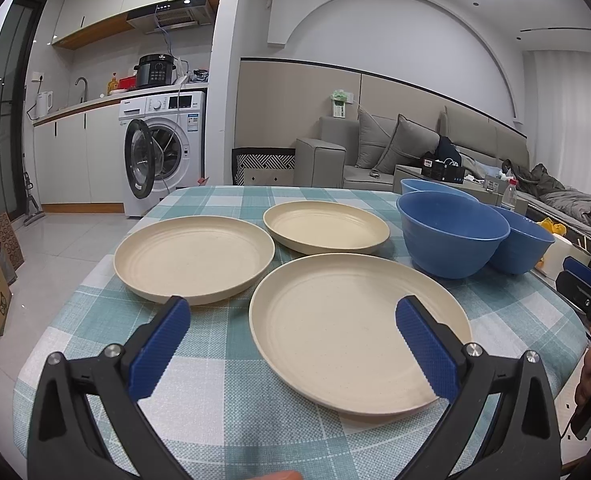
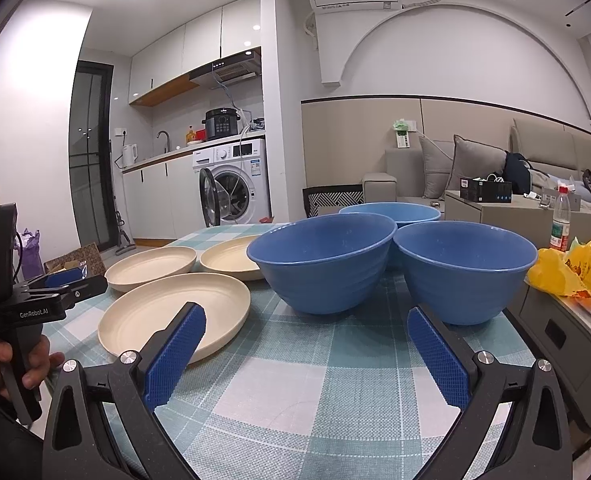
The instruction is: Organize plates and bowls
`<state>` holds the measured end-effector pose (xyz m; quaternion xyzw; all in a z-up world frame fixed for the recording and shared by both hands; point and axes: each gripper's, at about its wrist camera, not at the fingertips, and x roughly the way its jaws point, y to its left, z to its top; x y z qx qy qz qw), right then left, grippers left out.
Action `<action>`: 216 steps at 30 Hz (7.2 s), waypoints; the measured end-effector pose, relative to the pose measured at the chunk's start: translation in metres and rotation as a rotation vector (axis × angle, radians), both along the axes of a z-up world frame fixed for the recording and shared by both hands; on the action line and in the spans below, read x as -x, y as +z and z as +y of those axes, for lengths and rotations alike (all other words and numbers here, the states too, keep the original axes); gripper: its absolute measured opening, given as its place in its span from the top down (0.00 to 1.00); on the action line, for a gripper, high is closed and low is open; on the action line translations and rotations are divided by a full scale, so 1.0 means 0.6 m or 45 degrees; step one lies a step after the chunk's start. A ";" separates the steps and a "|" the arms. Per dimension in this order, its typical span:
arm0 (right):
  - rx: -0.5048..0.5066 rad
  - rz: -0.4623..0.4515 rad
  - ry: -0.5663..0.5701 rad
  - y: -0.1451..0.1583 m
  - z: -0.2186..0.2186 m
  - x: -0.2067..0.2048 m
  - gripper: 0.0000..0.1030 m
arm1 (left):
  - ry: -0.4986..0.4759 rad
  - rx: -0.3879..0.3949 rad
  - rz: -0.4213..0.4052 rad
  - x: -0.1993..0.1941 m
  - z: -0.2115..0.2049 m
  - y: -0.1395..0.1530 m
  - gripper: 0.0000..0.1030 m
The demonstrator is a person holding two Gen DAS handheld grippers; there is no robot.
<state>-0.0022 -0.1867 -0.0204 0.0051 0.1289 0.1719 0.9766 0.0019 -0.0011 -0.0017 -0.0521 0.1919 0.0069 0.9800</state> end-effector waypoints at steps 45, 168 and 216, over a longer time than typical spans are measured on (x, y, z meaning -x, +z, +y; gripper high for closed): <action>0.020 0.001 0.001 -0.001 0.005 0.000 0.00 | -0.003 0.002 -0.009 0.002 0.002 0.003 0.00; 0.143 0.274 0.198 0.330 0.112 -0.323 0.00 | 0.044 -0.123 0.110 -0.246 0.048 0.212 0.00; 0.302 0.727 0.313 0.208 0.232 -0.584 0.00 | 0.042 -0.117 0.418 -0.419 0.083 0.137 0.00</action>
